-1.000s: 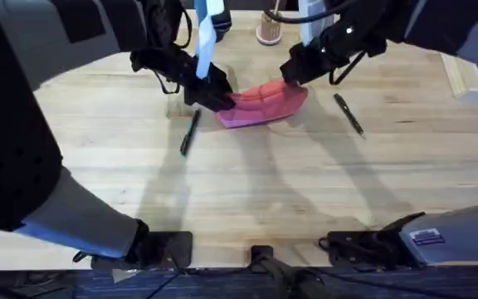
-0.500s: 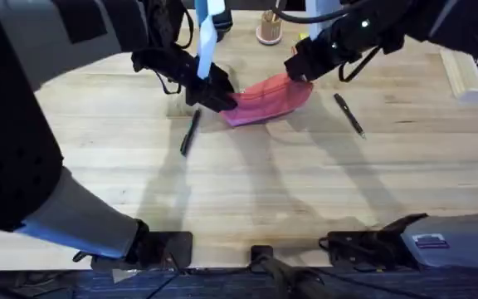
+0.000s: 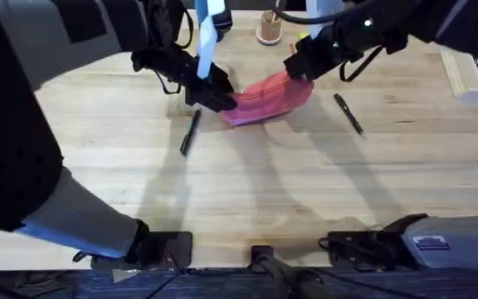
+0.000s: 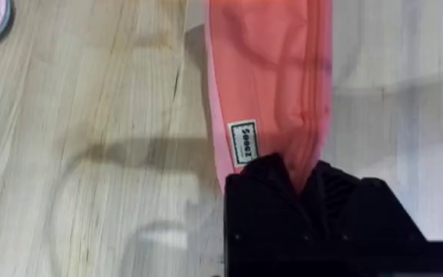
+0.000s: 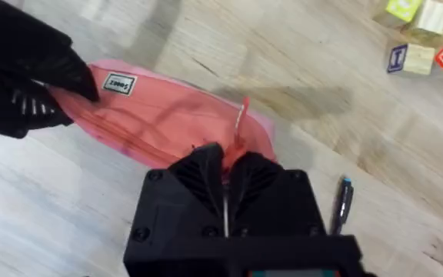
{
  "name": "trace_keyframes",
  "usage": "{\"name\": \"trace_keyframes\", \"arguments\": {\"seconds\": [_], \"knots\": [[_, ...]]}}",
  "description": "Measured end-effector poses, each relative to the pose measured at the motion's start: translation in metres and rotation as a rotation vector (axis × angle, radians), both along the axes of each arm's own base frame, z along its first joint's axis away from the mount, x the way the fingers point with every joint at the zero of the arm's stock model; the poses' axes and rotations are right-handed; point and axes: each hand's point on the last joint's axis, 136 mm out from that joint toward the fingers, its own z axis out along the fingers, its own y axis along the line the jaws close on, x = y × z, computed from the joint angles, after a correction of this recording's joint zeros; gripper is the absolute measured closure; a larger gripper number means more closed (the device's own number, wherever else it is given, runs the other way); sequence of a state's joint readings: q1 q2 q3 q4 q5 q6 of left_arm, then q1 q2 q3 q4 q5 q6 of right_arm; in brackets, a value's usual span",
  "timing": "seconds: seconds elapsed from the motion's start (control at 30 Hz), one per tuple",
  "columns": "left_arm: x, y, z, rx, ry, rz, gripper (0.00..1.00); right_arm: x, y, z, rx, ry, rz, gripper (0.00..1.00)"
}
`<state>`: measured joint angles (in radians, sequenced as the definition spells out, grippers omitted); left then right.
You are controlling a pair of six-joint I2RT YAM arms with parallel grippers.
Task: Unzip the bag, pick up the pens from the table one at a time and place them inside, then zip the bag closed.
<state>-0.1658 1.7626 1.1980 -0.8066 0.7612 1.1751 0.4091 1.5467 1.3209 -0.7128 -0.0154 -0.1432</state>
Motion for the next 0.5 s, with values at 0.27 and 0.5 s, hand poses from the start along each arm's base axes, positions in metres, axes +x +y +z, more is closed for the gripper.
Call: {"name": "trace_keyframes", "arguments": {"seconds": [0.27,0.5], "knots": [[0.001,0.008,-0.005,0.043,0.005,0.017,0.959,-0.011,0.023,0.002,-0.007,-0.011,0.067,0.969],[0.002,0.012,-0.008,0.068,0.002,0.021,0.959,-0.021,0.042,0.010,-0.006,-0.034,0.118,0.970]]}}
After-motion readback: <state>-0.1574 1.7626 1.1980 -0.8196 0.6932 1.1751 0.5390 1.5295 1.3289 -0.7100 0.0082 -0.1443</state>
